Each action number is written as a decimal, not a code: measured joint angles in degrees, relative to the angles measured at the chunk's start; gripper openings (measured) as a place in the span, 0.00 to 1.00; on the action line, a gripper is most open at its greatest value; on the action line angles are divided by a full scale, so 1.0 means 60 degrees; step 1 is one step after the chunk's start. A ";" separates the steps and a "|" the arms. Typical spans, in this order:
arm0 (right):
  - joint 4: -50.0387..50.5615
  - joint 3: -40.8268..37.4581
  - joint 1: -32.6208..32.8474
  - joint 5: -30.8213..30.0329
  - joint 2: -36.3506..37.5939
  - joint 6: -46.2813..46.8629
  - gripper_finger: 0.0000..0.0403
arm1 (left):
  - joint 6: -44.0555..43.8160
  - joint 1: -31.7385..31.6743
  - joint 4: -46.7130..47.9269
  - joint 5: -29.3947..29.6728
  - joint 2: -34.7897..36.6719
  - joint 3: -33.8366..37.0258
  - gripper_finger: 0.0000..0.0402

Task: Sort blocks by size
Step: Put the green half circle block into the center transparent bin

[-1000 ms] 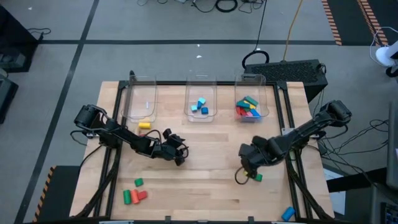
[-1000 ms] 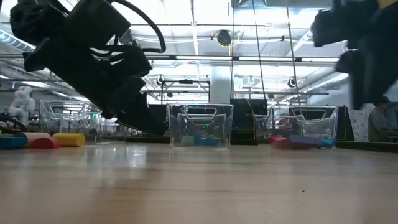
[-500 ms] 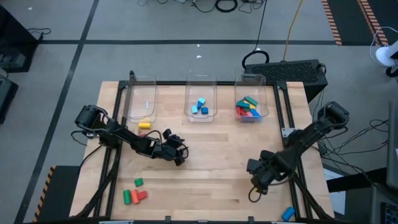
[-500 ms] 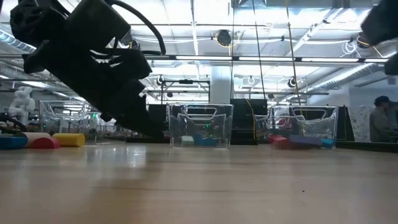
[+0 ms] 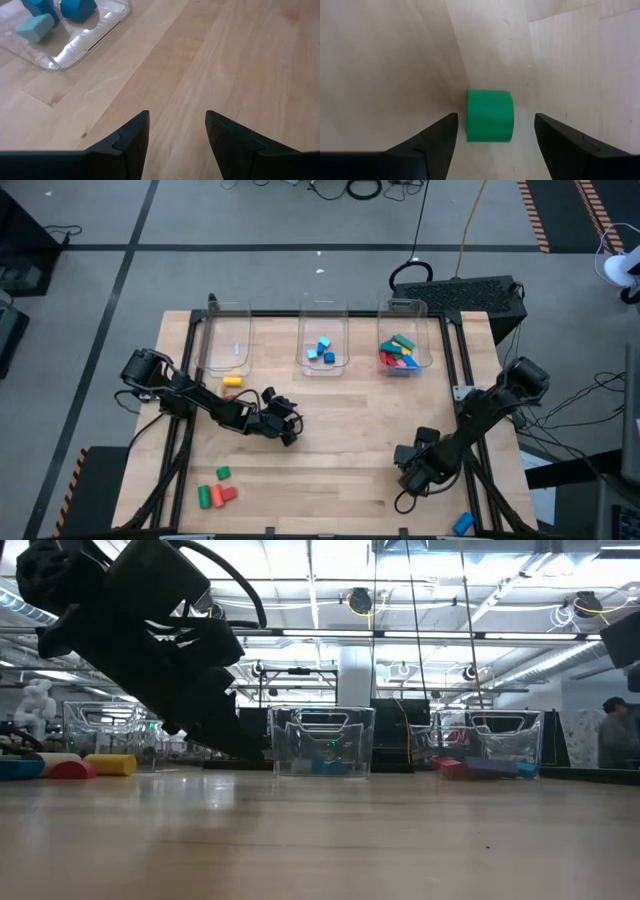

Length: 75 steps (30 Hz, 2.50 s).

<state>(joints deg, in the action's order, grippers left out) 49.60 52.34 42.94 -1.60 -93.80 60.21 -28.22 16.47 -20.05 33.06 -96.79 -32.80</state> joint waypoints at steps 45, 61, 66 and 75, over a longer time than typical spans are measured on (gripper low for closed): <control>-0.2554 0.3882 -0.6896 -0.1715 -0.0346 -1.1388 0.28 | 0.0290 -0.0375 -0.0328 -0.0040 0.0004 0.0000 0.49; -0.5667 0.4013 -1.0666 0.1002 -0.2023 -1.1321 0.28 | 0.0653 -0.0697 -0.0338 -0.0038 0.0004 -0.0004 0.49; -0.5467 0.4753 -1.1022 0.1638 -0.3054 -1.1116 0.29 | 0.0844 -0.0922 -0.0343 -0.0047 0.0007 -0.0004 0.49; -0.4091 0.6198 -1.1147 0.1860 -0.4327 -1.0959 0.32 | 0.1357 -0.1478 -0.0316 -0.0602 0.0007 -0.0004 0.49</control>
<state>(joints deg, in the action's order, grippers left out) 25.06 89.53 -23.94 9.56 -119.76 -5.55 -20.08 7.60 -21.95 29.45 -96.75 -32.82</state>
